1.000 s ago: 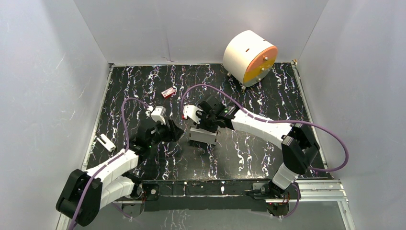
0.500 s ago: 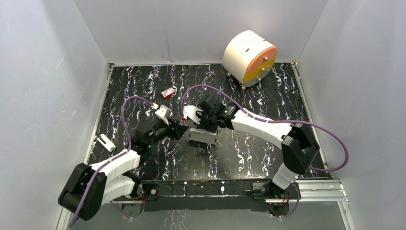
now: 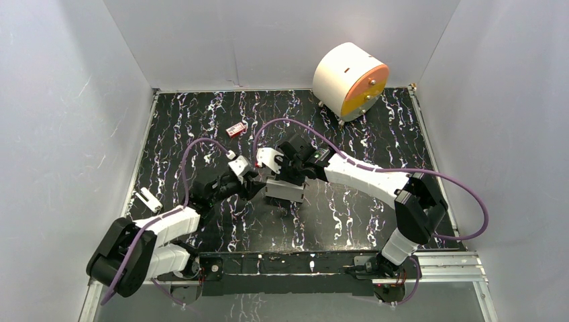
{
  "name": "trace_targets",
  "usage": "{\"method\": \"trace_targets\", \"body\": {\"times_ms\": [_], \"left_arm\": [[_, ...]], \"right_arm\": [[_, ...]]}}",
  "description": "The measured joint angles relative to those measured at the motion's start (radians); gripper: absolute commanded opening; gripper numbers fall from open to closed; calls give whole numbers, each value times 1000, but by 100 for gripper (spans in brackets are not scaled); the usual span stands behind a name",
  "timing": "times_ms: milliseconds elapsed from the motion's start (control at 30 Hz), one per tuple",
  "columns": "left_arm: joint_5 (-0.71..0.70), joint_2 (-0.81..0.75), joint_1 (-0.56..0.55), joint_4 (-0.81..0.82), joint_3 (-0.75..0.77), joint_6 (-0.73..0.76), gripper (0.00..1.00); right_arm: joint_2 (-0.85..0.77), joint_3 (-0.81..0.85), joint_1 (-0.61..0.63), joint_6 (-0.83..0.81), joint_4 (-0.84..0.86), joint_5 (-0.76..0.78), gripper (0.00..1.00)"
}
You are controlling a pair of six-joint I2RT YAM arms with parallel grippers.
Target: Fold the paper box
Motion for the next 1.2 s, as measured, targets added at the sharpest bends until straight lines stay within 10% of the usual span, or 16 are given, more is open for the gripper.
{"method": "trace_targets", "body": {"times_ms": [933,1200], "left_arm": [[120,141,0,0,97,126,13],[142,141,0,-1,97,129,0]], "right_arm": [[-23,-14,0,1,-4,-46,3],[-24,-15,-2,16,-2,-40,19]]}}
